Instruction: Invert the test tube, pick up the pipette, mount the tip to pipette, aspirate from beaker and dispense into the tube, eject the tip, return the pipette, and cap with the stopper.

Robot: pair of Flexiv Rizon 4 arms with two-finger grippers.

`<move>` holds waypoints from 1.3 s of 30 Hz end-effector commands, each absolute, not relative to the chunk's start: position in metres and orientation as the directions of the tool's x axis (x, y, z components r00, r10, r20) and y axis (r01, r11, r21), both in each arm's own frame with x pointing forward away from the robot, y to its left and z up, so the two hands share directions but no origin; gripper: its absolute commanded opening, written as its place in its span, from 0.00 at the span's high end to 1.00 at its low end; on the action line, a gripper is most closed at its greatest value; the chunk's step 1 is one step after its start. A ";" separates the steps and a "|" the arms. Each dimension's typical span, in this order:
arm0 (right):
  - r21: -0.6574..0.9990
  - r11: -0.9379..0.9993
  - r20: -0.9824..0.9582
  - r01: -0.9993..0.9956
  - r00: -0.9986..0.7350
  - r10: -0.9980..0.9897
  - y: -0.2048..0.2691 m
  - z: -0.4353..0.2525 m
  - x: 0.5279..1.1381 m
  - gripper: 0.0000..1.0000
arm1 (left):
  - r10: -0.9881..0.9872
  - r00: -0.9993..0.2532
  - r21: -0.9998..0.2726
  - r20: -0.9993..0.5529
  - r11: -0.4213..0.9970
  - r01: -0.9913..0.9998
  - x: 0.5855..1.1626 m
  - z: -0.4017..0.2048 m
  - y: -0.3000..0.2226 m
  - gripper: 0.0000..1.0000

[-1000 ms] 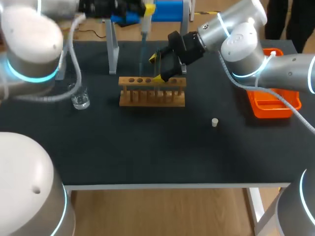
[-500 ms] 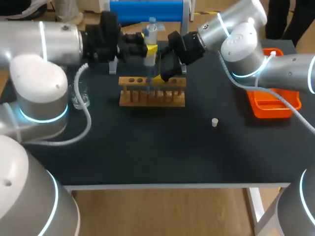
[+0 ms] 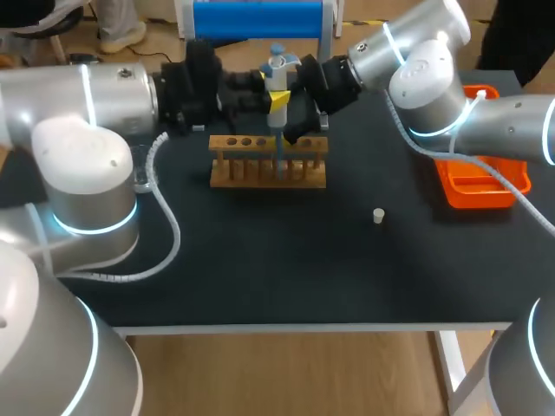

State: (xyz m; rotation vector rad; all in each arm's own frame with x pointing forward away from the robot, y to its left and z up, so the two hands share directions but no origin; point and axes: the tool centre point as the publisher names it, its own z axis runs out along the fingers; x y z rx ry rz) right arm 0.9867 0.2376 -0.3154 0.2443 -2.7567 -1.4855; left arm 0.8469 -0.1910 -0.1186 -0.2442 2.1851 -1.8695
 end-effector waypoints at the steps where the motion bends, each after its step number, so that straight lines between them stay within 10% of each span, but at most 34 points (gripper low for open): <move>1: 0.829 0.542 -0.072 -0.136 -0.988 -0.137 0.238 -0.315 0.987 0.00 | -0.293 -0.953 -0.985 -0.081 0.170 0.031 0.846 -0.119 -0.195 1.00; 39: 0.829 0.542 -0.072 -0.136 -0.988 -0.137 0.238 -0.315 0.987 0.00 | -0.255 -0.967 -0.977 -0.011 0.211 -0.044 0.836 -0.126 -0.200 1.00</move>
